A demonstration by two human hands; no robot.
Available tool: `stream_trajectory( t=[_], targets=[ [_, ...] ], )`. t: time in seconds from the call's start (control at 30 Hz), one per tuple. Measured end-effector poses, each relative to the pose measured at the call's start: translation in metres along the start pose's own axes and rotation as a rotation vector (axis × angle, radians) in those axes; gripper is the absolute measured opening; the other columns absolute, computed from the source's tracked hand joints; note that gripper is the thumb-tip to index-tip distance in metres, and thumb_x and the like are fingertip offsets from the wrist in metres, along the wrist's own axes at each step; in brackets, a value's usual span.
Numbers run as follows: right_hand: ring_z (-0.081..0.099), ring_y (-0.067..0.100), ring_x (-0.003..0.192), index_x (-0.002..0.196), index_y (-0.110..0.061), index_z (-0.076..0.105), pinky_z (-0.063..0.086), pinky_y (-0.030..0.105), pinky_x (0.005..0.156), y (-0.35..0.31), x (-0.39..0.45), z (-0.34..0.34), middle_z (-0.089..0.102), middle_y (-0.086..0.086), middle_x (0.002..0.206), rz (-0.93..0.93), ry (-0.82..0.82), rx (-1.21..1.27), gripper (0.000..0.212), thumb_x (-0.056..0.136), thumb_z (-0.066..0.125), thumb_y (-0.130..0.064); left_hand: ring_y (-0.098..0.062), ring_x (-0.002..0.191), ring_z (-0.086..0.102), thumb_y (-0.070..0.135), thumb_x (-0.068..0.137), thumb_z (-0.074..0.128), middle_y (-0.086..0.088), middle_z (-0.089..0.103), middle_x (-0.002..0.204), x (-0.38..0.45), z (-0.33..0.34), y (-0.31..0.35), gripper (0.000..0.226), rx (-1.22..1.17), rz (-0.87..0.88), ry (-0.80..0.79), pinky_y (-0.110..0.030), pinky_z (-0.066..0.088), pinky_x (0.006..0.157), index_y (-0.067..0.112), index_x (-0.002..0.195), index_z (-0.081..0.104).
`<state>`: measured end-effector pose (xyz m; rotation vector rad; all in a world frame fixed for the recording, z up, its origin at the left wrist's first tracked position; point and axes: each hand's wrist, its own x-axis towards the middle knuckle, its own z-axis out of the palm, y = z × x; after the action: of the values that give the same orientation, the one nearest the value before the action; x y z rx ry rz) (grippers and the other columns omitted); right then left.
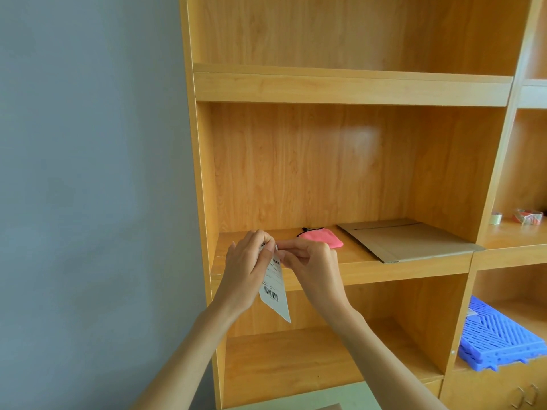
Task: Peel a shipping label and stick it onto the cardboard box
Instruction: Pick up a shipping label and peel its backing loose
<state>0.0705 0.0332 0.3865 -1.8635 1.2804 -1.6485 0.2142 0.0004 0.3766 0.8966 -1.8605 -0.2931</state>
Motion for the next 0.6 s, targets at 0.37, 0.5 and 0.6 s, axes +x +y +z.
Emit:
stream_trajectory(
  t=[0.37, 0.5, 0.6],
  targets=[
    [0.072, -0.005, 0.078, 0.098, -0.014, 0.076, 0.055, 0.011, 0.07, 0.0011, 0.0015, 0.0025, 0.074, -0.012, 0.079, -0.01, -0.002, -0.023, 0.015, 0.091, 0.066, -0.006, -0.006, 0.096, 0.054, 0.033, 0.106, 0.035, 0.01, 0.059, 0.094, 0.0011, -0.0003, -0.003, 0.023, -0.004, -0.008, -0.021, -0.059, 0.036, 0.103, 0.025, 0.091, 0.05],
    [0.072, -0.003, 0.078, 0.095, -0.015, 0.077, 0.057, 0.014, 0.073, 0.001, 0.0017, 0.0029, 0.074, -0.012, 0.077, -0.011, 0.002, -0.007, 0.014, 0.091, 0.067, -0.006, -0.006, 0.098, 0.053, 0.026, 0.107, 0.038, 0.008, 0.06, 0.095, 0.0002, -0.0017, -0.0008, 0.021, -0.035, -0.01, -0.036, -0.058, 0.035, 0.104, 0.021, 0.092, 0.052],
    [0.073, -0.002, 0.078, 0.095, -0.015, 0.077, 0.058, 0.017, 0.075, 0.0016, 0.0019, 0.0031, 0.074, -0.011, 0.078, -0.014, 0.006, -0.012, 0.014, 0.091, 0.067, -0.006, -0.005, 0.099, 0.053, 0.026, 0.107, 0.039, 0.008, 0.059, 0.096, -0.0004, -0.0019, 0.0004, 0.02, -0.031, -0.007, -0.04, -0.057, 0.036, 0.104, 0.021, 0.092, 0.052]
  ],
)
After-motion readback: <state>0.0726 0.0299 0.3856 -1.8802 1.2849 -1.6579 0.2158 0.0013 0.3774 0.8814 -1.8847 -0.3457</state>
